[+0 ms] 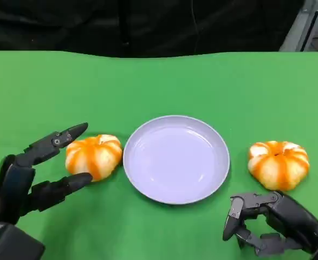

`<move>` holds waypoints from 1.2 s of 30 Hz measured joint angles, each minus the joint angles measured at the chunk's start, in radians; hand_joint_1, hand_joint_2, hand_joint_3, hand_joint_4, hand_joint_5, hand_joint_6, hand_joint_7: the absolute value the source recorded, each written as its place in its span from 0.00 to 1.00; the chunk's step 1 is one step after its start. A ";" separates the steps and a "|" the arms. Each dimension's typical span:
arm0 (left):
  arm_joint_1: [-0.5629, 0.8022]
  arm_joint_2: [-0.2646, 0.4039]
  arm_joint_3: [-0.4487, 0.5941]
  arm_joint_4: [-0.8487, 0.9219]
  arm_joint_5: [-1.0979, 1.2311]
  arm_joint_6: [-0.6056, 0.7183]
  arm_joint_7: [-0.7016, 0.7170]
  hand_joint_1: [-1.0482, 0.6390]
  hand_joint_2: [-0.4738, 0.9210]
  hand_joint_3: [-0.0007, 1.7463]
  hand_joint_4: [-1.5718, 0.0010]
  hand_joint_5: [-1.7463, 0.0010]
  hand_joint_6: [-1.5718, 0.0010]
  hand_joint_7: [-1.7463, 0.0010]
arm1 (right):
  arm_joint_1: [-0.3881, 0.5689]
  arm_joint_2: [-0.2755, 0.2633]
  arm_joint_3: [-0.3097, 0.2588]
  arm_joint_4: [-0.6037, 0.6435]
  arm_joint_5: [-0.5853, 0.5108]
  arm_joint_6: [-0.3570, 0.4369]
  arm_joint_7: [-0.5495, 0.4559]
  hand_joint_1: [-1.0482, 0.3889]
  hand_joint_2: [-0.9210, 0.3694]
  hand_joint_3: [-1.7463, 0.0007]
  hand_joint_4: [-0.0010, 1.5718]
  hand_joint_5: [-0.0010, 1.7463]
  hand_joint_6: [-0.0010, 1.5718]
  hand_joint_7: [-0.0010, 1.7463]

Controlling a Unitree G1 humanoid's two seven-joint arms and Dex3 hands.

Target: Grasp the bread from the table and place it into the plate.

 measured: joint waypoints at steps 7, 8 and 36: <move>0.000 0.016 -0.001 -0.013 0.044 0.006 0.018 0.30 1.00 0.02 0.57 1.00 0.55 0.99 | 0.000 0.000 0.000 0.000 0.000 0.000 0.000 0.66 0.15 0.54 0.46 0.95 0.51 0.66; 0.000 0.024 -0.001 -0.017 0.070 0.010 0.031 0.30 1.00 0.02 0.58 1.00 0.55 0.99 | 0.000 0.000 0.000 0.000 0.000 0.000 0.000 0.67 0.15 0.54 0.46 0.95 0.51 0.66; -0.042 0.096 -0.077 -0.065 0.258 0.141 0.203 0.27 0.99 0.01 0.62 1.00 0.61 1.00 | 0.000 0.000 0.000 0.010 0.000 -0.001 0.001 0.65 0.13 0.56 0.46 0.95 0.51 0.65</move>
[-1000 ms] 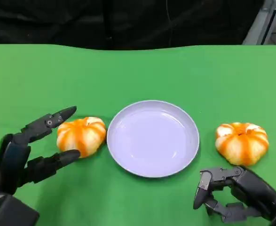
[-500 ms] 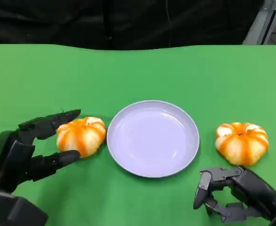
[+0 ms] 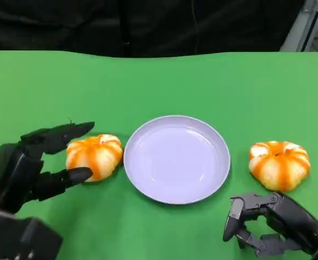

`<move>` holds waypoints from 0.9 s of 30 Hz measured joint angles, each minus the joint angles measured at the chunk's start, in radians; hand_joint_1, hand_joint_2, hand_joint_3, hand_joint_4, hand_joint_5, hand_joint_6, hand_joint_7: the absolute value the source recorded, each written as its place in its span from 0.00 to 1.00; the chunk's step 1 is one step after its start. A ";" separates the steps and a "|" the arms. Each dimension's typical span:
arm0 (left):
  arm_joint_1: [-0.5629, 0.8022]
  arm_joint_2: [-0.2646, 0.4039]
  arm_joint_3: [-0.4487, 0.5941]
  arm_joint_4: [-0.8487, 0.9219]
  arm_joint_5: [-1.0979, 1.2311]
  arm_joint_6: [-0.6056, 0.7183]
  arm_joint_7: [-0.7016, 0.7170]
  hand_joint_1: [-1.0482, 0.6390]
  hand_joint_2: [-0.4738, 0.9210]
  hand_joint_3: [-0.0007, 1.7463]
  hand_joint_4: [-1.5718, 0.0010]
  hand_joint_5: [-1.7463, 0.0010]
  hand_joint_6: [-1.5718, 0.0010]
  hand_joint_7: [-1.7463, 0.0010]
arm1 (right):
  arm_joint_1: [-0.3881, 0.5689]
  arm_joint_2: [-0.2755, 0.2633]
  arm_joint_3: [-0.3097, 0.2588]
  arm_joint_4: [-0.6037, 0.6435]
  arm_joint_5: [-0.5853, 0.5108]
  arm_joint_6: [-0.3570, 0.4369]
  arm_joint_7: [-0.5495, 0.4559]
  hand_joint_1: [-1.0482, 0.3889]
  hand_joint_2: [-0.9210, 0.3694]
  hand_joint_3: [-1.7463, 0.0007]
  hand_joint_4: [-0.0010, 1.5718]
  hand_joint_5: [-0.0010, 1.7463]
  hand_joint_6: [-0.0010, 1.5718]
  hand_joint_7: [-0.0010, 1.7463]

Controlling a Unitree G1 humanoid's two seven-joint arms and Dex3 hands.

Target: Grasp the bread from the table and place it into the plate.

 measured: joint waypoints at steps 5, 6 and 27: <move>-0.002 0.007 -0.024 -0.009 0.004 0.043 0.000 0.26 1.00 0.01 0.63 1.00 0.62 1.00 | 0.000 0.000 0.000 0.003 0.000 0.000 0.000 0.66 0.13 0.56 0.46 0.94 0.51 0.65; -0.006 0.010 -0.032 -0.010 0.011 0.053 0.002 0.25 1.00 0.01 0.64 1.00 0.61 1.00 | 0.000 0.000 0.000 0.003 0.000 0.000 0.000 0.66 0.12 0.56 0.47 0.95 0.51 0.65; -0.159 0.025 -0.218 0.178 0.135 0.204 0.133 0.22 0.99 0.00 0.63 1.00 0.61 1.00 | 0.001 0.001 0.002 -0.002 -0.002 -0.001 -0.004 0.68 0.12 0.56 0.46 0.95 0.51 0.66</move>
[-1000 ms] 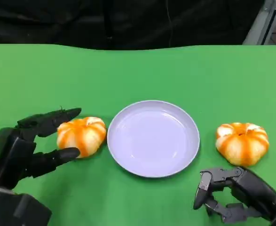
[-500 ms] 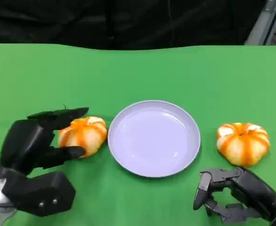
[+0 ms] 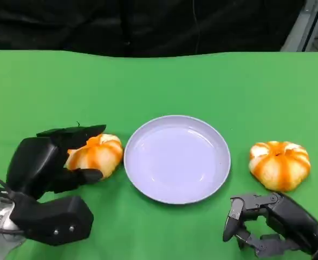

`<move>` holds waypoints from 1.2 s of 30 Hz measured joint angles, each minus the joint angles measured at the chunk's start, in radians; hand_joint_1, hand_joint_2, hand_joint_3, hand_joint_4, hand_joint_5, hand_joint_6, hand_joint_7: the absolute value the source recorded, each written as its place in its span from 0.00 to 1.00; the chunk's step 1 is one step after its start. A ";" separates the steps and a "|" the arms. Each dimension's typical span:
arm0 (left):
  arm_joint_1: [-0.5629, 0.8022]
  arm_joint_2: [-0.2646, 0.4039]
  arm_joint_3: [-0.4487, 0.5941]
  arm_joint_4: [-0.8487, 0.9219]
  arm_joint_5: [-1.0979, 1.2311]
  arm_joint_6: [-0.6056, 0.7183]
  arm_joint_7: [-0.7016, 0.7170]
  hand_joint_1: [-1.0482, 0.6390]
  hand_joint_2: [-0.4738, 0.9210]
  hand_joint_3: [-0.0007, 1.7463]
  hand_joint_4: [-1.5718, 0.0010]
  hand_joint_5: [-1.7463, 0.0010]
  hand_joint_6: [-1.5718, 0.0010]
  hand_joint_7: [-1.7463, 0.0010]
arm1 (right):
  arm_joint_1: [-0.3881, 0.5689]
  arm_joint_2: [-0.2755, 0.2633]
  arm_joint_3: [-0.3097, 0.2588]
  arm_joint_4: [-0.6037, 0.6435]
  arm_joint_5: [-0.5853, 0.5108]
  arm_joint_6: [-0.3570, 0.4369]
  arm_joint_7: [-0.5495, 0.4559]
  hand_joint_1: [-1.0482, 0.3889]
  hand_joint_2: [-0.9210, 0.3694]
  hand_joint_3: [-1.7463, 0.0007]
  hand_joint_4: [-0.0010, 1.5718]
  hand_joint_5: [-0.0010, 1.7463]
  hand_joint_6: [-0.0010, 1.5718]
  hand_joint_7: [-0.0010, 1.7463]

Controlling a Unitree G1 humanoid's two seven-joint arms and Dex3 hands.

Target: Grasp the bread from the table and place it into the plate.

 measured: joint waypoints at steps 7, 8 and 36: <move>-0.006 0.007 -0.024 0.013 0.000 0.001 0.011 0.22 0.99 0.00 0.63 1.00 0.61 1.00 | 0.000 0.000 0.000 0.000 0.000 0.000 0.000 0.68 0.12 0.57 0.46 0.95 0.51 0.66; -0.006 0.008 -0.026 0.014 0.000 0.001 0.013 0.22 0.99 0.00 0.63 1.00 0.61 1.00 | 0.000 0.000 0.000 0.000 0.000 0.000 0.000 0.68 0.12 0.57 0.46 0.95 0.51 0.66; -0.140 -0.047 -0.199 0.198 0.032 0.176 -0.051 0.20 1.00 0.04 0.63 0.99 0.66 1.00 | 0.003 0.000 -0.001 -0.003 0.002 0.001 0.001 0.68 0.12 0.57 0.45 0.96 0.51 0.66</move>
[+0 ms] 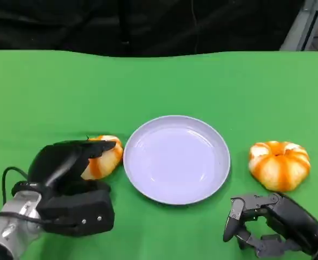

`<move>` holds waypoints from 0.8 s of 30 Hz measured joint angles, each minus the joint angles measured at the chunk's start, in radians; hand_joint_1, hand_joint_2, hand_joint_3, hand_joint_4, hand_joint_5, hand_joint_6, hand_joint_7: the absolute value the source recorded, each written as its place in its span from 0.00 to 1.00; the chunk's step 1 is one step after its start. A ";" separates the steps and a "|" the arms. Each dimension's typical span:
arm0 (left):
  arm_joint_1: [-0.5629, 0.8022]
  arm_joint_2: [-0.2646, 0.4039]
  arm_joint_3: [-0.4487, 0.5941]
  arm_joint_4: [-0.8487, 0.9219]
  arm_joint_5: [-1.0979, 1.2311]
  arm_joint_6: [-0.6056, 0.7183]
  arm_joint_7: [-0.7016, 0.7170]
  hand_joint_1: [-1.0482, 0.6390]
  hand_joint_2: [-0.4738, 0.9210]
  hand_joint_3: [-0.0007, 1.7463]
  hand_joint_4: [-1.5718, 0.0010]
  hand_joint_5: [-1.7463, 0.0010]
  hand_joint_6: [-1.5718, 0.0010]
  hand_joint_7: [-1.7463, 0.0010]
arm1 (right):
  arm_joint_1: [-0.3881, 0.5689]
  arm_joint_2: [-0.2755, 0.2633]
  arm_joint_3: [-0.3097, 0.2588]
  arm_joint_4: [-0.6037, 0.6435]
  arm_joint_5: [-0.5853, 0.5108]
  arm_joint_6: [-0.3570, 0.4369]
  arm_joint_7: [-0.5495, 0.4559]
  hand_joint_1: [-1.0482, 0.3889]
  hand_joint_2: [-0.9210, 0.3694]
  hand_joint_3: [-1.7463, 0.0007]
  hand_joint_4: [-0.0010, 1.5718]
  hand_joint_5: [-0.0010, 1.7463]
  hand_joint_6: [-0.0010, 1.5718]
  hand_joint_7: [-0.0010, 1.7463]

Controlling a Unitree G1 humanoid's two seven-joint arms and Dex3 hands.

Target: Grasp the bread from the table and place it into the plate.

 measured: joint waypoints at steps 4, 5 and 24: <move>-0.007 0.000 -0.021 0.009 -0.002 0.008 -0.009 0.19 1.00 0.05 0.63 1.00 0.66 1.00 | 0.000 0.000 0.000 -0.005 0.000 0.000 -0.001 0.67 0.11 0.57 0.45 0.96 0.51 0.66; -0.010 -0.001 -0.025 0.011 -0.003 0.013 -0.011 0.19 1.00 0.05 0.63 1.00 0.66 1.00 | 0.000 0.000 0.000 -0.006 0.000 0.000 -0.001 0.67 0.11 0.57 0.45 0.96 0.51 0.66; -0.057 -0.019 -0.060 0.097 -0.011 0.029 0.026 0.53 0.98 0.01 0.63 1.00 0.65 1.00 | 0.000 0.000 0.000 -0.006 0.000 0.000 -0.002 0.67 0.12 0.57 0.46 0.95 0.51 0.65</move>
